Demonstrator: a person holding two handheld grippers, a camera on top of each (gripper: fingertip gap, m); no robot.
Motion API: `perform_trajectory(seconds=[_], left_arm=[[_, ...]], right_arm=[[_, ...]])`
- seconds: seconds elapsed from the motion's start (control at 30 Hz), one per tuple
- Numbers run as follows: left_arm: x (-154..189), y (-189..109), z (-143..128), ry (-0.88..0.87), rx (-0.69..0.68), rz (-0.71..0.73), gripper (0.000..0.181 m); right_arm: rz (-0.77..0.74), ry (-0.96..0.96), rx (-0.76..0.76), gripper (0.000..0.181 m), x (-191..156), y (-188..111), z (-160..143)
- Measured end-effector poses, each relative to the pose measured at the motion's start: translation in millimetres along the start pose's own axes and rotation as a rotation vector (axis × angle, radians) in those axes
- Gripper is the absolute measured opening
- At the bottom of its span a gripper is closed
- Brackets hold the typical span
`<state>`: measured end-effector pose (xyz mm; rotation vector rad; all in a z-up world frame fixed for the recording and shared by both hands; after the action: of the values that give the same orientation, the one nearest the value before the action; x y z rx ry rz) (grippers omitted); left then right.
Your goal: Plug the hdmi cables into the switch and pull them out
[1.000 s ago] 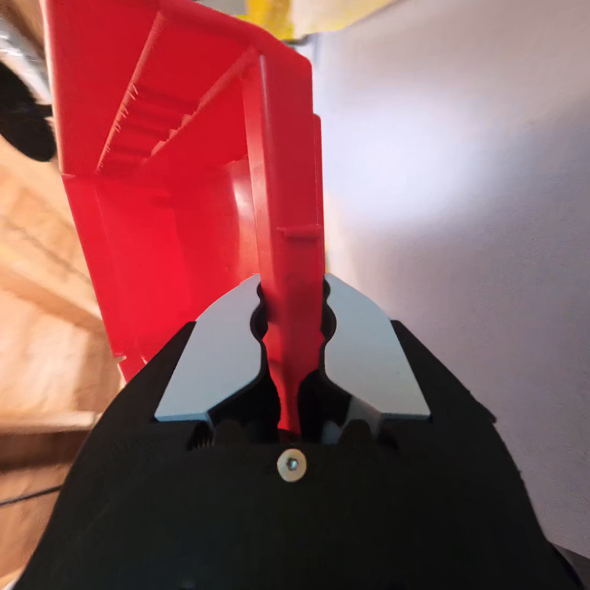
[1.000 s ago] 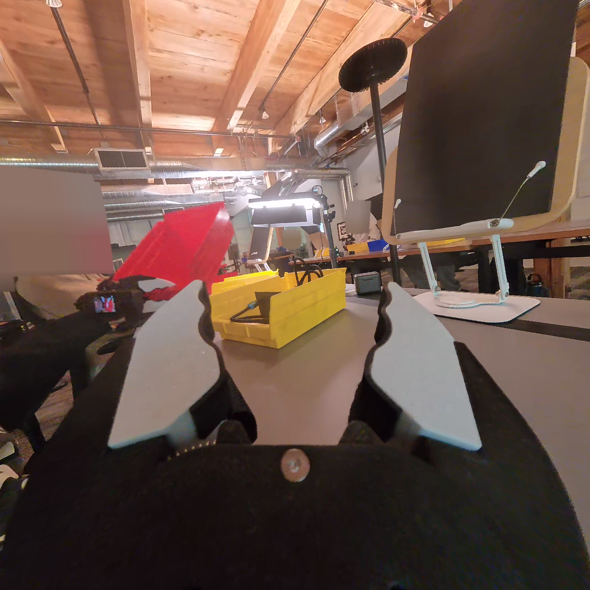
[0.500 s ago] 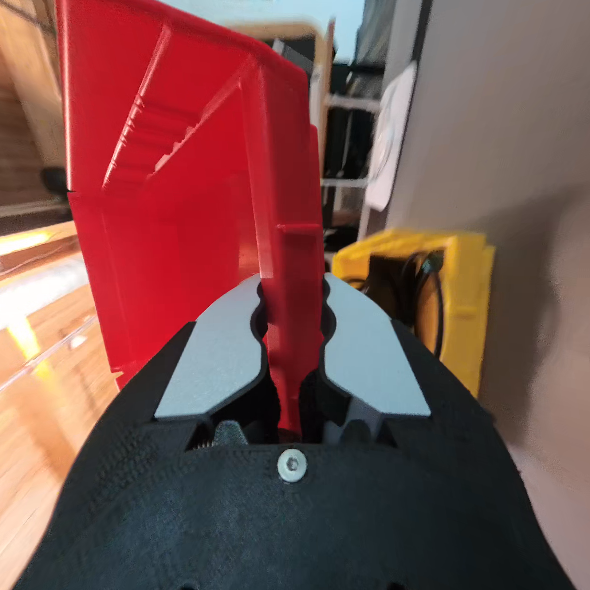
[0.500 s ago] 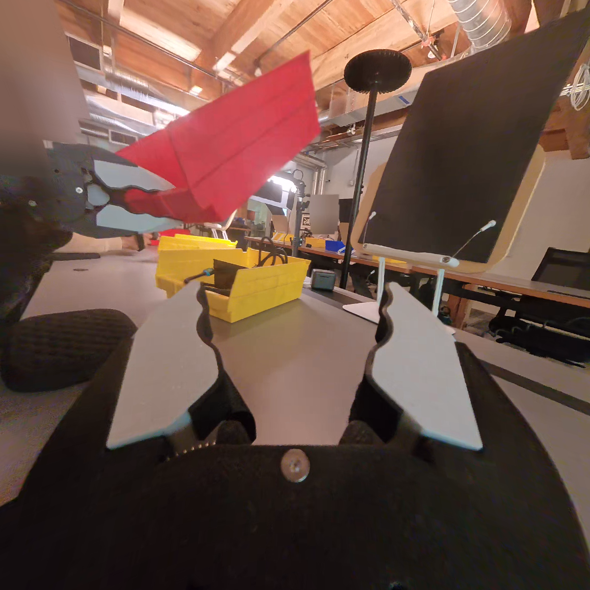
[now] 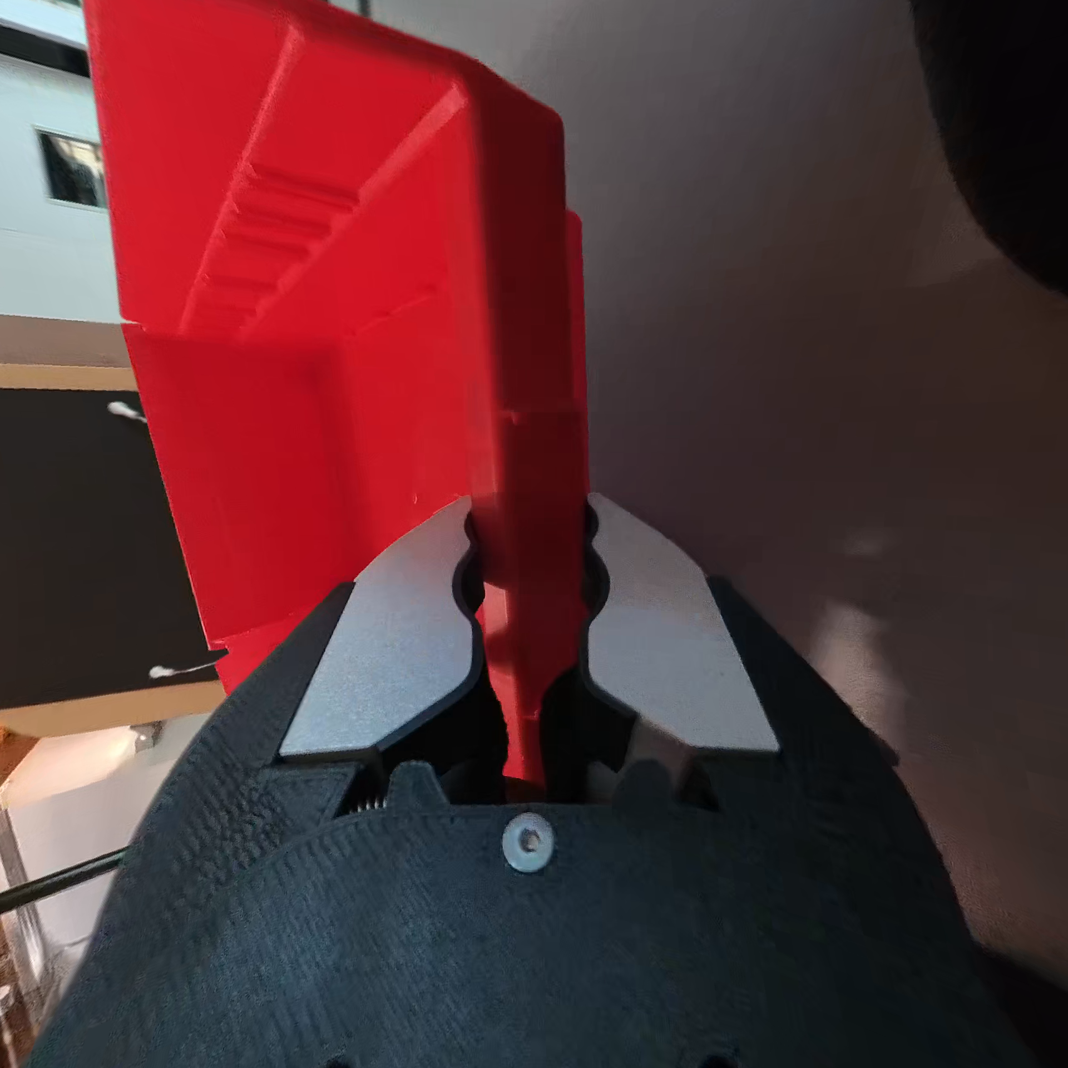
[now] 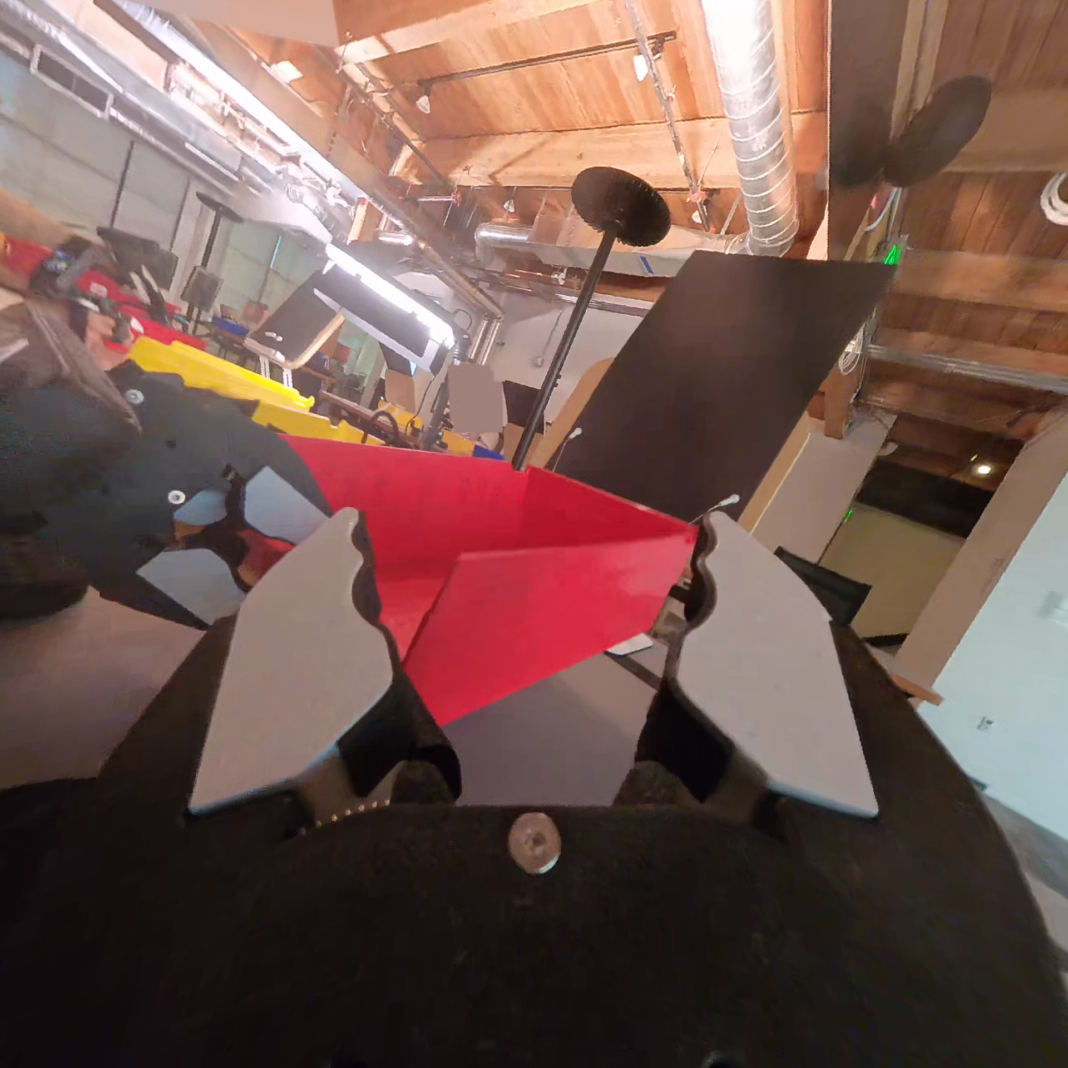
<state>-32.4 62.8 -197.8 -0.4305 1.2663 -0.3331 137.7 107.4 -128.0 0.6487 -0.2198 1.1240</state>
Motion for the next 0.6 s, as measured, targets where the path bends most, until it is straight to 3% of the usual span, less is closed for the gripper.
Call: perform_trajectory(seconds=[0.1,0.23,0.33,0.4,0.5,0.6], left_arm=[[14,8,-3,0.008,-0.019,-0.053,0.03],[20,11,-2,-0.008,-0.02,-0.091,0.031],[17,9,2,0.027,0.031,0.007,0.036],[12,-1,5,0.037,0.074,0.071,0.057],[3,-31,3,-0.135,0.156,0.055,0.08],[-10,-65,-27,-0.355,0.205,0.088,0.083]], right_arm=[[-0.029,-0.126,-0.012,0.099,-2,-1,0],[0.015,-0.088,-0.044,0.072,-11,-2,1],[0.032,-0.076,-0.135,0.062,-13,-3,0],[0.066,-0.075,-0.158,0.062,-16,-4,-1],[0.138,-0.128,-0.191,0.064,-28,-3,-4],[0.25,-0.274,-0.286,0.067,-55,3,-12]])
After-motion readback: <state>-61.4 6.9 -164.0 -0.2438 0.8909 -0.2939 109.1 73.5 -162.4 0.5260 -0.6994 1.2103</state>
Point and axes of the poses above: each gripper's, where its closed fingertips meet, y out along the fingers, z out of its top, x = y × z across the jaws, the point moved 6 cm from there along -y, back along the fingers, and after that the axes turned 5 degrees about -y, right-handed, at the moved point
